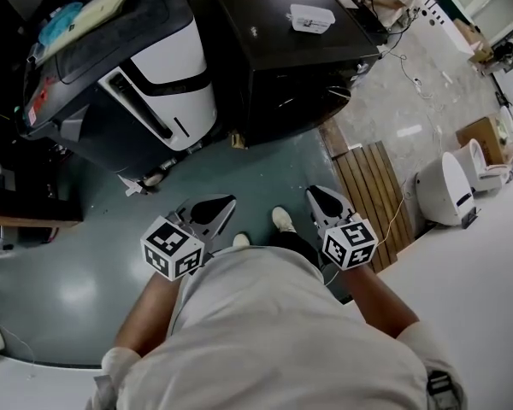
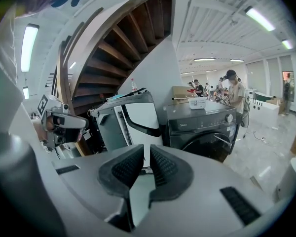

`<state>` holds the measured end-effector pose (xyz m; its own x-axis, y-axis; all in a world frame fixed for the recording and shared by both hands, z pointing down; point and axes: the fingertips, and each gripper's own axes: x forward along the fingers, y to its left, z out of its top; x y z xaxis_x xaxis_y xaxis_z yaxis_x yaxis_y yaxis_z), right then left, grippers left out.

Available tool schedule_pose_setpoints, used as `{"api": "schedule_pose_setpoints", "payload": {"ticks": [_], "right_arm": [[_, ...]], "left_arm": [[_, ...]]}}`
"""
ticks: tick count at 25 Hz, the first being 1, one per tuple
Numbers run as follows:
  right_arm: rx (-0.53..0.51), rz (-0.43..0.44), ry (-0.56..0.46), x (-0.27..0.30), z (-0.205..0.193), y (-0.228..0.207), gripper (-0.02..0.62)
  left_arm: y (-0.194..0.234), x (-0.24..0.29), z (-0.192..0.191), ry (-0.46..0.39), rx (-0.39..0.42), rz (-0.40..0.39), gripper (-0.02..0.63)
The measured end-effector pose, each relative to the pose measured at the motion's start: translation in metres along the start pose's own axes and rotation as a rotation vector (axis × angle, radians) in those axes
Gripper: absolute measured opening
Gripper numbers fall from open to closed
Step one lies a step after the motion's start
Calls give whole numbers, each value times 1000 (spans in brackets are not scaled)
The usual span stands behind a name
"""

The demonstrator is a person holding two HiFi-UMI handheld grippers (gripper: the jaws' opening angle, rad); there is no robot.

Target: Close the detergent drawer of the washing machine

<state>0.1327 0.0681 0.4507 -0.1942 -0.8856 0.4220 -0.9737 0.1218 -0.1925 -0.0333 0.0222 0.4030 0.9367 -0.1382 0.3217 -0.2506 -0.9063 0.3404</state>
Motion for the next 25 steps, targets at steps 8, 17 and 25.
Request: {"api": "schedule_pose_setpoints", "payload": {"ticks": [8, 17, 25], "right_arm": [[-15, 5, -13, -5, -2, 8, 43], [-26, 8, -30, -7, 1, 8, 43], [-33, 6, -25, -7, 1, 6, 43]], "left_arm": [[-4, -4, -8, 7, 1, 4, -5], [-6, -1, -13, 9, -9, 4, -5], [-7, 2, -11, 5, -11, -2, -5]]}}
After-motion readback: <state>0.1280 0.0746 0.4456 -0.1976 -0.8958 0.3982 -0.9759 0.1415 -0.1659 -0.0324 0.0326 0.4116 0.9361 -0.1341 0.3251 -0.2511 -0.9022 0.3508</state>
